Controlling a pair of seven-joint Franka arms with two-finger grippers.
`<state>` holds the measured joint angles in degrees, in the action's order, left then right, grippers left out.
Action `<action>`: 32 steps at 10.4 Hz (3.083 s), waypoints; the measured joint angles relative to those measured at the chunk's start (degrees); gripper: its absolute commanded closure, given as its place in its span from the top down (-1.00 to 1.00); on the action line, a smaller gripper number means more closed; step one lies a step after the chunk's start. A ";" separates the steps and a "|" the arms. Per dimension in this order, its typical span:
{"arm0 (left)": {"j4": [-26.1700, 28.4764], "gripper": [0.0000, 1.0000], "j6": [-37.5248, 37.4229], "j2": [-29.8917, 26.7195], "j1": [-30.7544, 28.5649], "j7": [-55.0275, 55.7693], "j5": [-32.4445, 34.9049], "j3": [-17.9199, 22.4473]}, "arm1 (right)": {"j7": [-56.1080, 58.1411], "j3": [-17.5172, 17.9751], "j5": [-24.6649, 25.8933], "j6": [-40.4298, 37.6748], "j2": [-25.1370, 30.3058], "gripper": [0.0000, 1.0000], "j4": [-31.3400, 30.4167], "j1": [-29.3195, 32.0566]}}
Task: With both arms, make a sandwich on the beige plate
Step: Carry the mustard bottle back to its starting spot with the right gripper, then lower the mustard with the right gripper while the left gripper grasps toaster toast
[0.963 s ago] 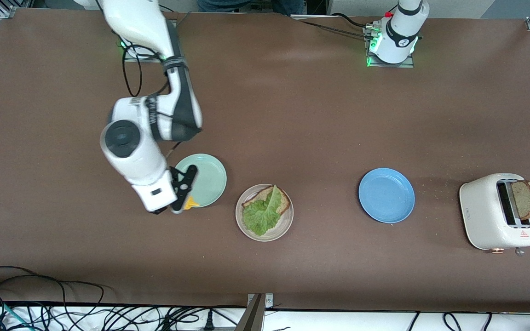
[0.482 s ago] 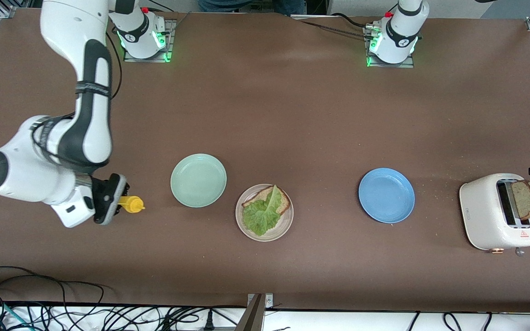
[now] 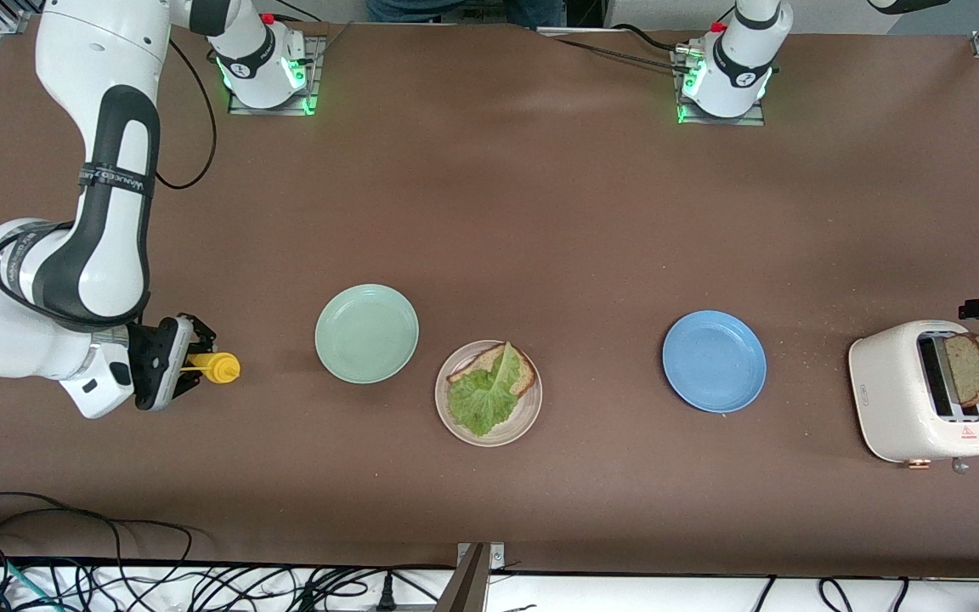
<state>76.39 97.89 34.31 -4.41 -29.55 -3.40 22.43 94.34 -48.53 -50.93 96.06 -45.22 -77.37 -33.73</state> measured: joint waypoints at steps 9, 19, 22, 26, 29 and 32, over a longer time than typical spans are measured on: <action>0.07 0.66 11.19 2.08 0.27 6.15 -8.13 -0.77 | 7.11 7.99 -15.65 -9.30 -1.27 -1.00 -9.16 10.90; -0.28 -1.00 14.10 2.32 0.22 6.83 -8.14 -0.75 | 28.81 17.04 -27.42 -18.34 -3.25 -1.00 -15.19 18.72; -2.49 -1.00 14.17 1.73 0.22 6.90 -8.14 -0.70 | 37.97 17.54 -28.18 -18.07 -4.37 -1.00 -15.29 18.77; -3.82 -1.00 11.00 -3.19 0.58 7.61 -8.25 -0.98 | 42.16 17.56 -30.64 -18.11 -7.29 -1.00 -15.33 19.08; -6.00 -1.00 4.12 -5.61 3.78 17.49 -9.34 -1.51 | 44.06 17.61 -31.81 -18.86 -8.36 1.00 -15.34 19.23; -6.25 -1.00 0.18 -6.78 11.53 34.05 -13.20 -2.09 | 44.05 17.56 -33.37 -19.95 -8.31 1.00 -15.29 19.85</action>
<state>70.14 98.08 27.54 7.12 4.49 -16.60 20.34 138.39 -30.98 -84.30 76.11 -53.53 -92.66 -13.88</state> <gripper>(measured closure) 0.912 0.361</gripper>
